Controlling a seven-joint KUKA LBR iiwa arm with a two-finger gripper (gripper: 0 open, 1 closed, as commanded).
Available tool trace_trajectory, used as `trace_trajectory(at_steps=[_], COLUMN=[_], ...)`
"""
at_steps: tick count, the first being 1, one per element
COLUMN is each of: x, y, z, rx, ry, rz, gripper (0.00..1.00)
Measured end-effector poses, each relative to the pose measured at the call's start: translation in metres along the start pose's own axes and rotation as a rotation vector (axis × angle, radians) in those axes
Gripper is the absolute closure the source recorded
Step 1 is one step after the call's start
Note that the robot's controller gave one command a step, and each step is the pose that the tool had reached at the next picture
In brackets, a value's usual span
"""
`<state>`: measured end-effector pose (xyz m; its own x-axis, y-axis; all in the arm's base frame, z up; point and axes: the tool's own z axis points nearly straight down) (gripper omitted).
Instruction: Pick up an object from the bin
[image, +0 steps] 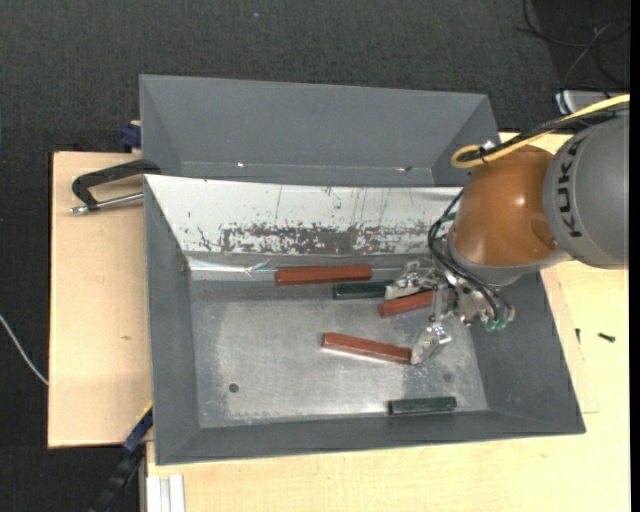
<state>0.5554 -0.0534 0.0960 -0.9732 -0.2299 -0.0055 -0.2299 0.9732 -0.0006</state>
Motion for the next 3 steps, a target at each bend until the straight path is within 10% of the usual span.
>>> trace_trajectory(at_steps=[1, 2, 3], x=[0.0162, 0.0111, 0.0171], y=[0.0096, 0.0133, 0.0183], z=[0.0101, 0.0120, 0.0192], rx=[0.010, 0.008, 0.000], ry=[0.007, -0.017, 0.003], rz=[0.181, 0.182, 0.179], gripper=[1.00, 0.00, 1.00])
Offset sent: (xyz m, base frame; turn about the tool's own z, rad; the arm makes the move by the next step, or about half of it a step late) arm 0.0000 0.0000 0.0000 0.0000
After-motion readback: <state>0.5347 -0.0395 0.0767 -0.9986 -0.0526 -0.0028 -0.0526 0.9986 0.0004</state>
